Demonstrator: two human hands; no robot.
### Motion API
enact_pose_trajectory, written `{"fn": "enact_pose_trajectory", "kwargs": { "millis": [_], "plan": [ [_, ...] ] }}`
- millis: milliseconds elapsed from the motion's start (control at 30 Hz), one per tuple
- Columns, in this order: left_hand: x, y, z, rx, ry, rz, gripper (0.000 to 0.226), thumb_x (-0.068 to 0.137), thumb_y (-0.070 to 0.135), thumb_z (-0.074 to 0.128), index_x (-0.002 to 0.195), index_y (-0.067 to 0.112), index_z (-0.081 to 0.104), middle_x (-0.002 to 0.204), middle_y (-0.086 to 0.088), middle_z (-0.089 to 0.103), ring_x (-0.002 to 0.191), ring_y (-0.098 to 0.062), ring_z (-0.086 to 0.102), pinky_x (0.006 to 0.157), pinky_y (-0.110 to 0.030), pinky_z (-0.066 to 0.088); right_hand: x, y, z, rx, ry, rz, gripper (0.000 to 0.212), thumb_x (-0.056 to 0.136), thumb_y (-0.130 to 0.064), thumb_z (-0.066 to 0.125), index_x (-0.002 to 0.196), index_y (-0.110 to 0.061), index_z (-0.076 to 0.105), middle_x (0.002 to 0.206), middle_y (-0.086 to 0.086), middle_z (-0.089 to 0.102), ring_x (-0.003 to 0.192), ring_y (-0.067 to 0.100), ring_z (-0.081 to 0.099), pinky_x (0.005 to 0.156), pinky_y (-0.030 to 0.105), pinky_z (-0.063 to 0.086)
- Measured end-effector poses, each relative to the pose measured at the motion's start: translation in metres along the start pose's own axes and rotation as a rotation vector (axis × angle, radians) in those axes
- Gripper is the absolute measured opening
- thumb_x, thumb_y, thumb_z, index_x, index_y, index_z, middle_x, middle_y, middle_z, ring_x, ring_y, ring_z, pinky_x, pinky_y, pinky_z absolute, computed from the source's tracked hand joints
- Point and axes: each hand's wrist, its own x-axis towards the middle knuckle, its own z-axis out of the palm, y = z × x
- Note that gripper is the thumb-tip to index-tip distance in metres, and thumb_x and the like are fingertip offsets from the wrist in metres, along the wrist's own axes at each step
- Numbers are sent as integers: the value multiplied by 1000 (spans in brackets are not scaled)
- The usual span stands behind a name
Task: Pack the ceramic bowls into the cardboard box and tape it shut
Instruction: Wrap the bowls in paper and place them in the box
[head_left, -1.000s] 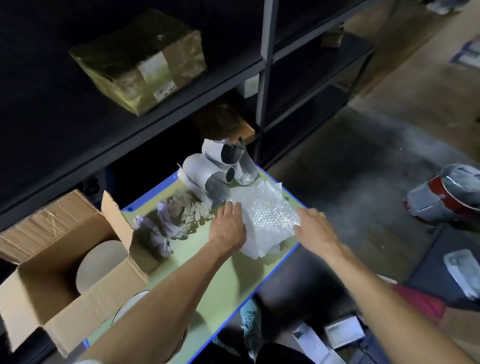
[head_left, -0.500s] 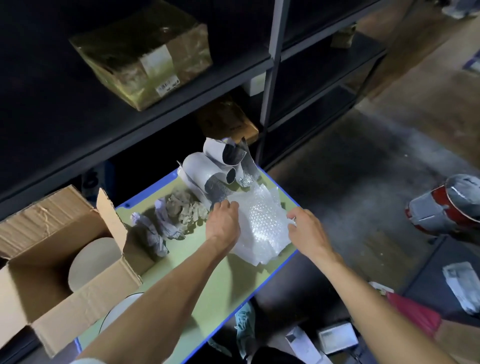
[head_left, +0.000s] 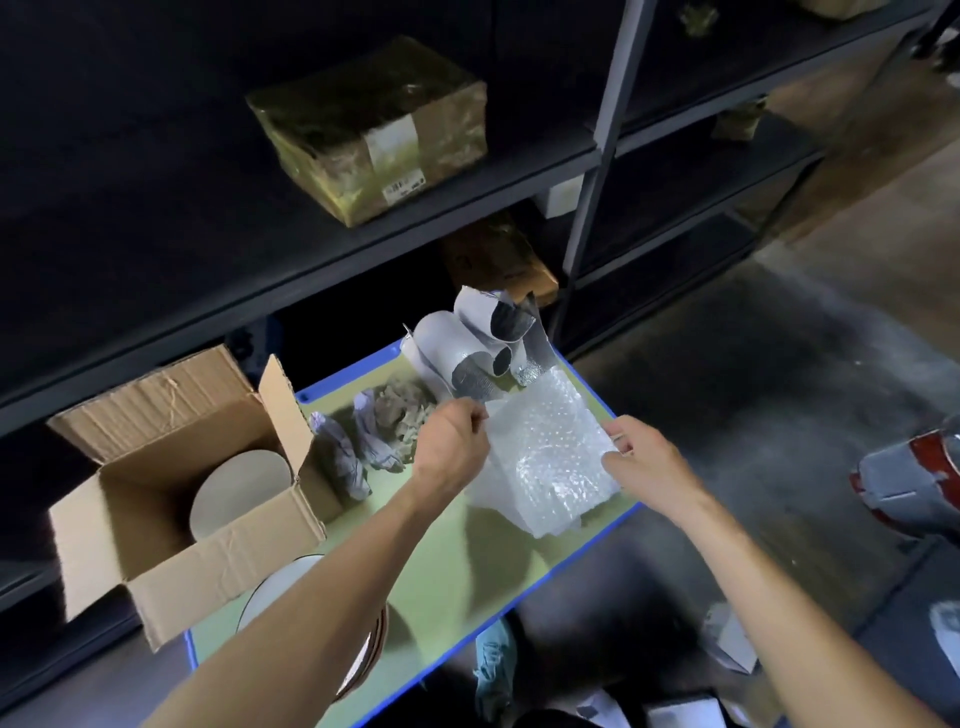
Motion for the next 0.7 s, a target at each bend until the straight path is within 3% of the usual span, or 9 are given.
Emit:
{"fn": "enact_pose_trajectory", "kwargs": {
  "millis": [100, 200, 267, 367, 500, 700],
  "plan": [
    [-14, 2, -22, -53, 42, 12, 16, 92, 6, 51, 94, 9, 67, 88, 0, 66, 77, -19, 58, 65, -26, 42, -1, -12, 3, 30, -56, -60, 30, 80, -27, 58, 110, -32, 60, 99, -8, 64, 91, 13, 62, 83, 35, 50],
    [-30, -4, -44, -103, 70, -17, 11, 95, 11, 52, 93, 12, 62, 81, 0, 65, 70, -19, 57, 58, -24, 39, -3, -34, 12, 8, -75, -154, 10, 85, -27, 59, 87, -22, 51, 79, -7, 51, 66, 13, 46, 61, 31, 38],
    [-43, -13, -59, -125, 86, -46, 9, 96, 15, 52, 95, 16, 61, 82, 0, 68, 70, -20, 60, 60, -27, 42, -6, -48, 19, -6, -85, -218, 24, 89, -23, 58, 75, -18, 40, 68, -7, 35, 58, 12, 31, 55, 30, 26],
    [-65, -31, -82, -108, 130, -65, 9, 94, 21, 52, 94, 21, 61, 84, 1, 70, 77, -24, 66, 70, -36, 53, -11, -71, 27, -22, -136, -282, 19, 91, -20, 53, 76, -13, 44, 66, -6, 40, 58, 13, 35, 56, 30, 28],
    [-101, -56, -107, -27, 221, -73, 12, 93, 21, 53, 99, 24, 63, 88, 3, 70, 81, -25, 64, 73, -39, 52, -17, -99, 41, -78, -206, -379, 17, 93, -19, 51, 86, -4, 49, 73, -1, 42, 62, 16, 36, 57, 32, 29],
    [-164, -101, -124, 138, 291, -114, 11, 94, 22, 56, 98, 23, 66, 91, 7, 67, 81, -18, 61, 68, -41, 53, -27, -128, 67, -114, -290, -498, 29, 94, -15, 51, 68, -22, 41, 66, -7, 40, 58, 13, 34, 55, 29, 26]
  ]
}}
